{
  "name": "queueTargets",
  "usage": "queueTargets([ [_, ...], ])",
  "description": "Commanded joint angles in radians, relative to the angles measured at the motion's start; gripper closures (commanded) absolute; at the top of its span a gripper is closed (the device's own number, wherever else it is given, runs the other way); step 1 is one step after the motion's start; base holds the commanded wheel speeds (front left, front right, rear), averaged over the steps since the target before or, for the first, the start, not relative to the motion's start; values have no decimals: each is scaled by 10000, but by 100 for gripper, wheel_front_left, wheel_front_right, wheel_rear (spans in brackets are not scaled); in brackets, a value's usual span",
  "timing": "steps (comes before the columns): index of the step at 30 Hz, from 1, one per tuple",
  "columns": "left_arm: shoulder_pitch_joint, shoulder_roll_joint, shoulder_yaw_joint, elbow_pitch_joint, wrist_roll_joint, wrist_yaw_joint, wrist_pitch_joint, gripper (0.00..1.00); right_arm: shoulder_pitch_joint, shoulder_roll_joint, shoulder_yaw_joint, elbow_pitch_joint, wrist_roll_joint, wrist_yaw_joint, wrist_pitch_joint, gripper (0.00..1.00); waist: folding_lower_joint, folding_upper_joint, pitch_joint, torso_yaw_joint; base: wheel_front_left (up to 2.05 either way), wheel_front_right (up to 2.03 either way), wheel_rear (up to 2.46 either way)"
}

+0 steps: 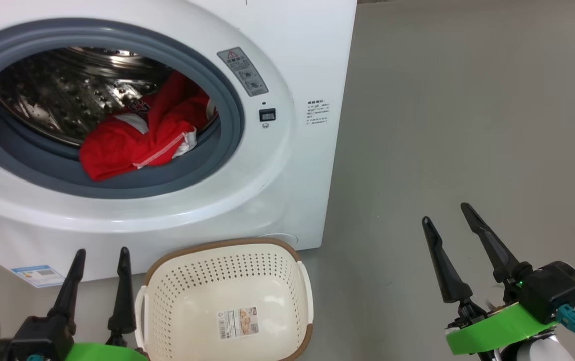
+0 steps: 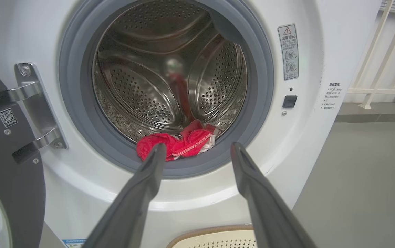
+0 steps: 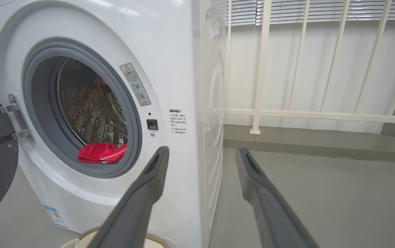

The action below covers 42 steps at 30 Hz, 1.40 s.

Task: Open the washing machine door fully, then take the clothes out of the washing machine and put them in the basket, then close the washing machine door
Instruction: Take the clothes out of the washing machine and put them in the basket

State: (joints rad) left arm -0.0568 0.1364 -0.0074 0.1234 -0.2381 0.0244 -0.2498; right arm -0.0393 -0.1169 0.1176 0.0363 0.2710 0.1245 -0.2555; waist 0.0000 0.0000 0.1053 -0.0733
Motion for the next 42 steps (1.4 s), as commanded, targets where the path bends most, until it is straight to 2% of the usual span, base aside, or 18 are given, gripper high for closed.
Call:
queueTargets([
  [1, -28, 78, 388, -253, 137, -70, -120, 0, 1, -13, 185, -286, -136, 62, -63, 0, 0, 0, -59, 12, 0, 0, 0],
  [27, -49, -419, 859, -180, 430, -425, -120, 0, 239, -231, 187, -454, -197, 62, -63, 0, 0, 0, -85, 128, 0, 0, 0],
  [42, -852, -677, 1045, -213, 542, -344, -120, 0, -196, -138, 109, -719, -287, 62, -63, 0, 0, 0, 827, 321, 0, 0, 0],
])
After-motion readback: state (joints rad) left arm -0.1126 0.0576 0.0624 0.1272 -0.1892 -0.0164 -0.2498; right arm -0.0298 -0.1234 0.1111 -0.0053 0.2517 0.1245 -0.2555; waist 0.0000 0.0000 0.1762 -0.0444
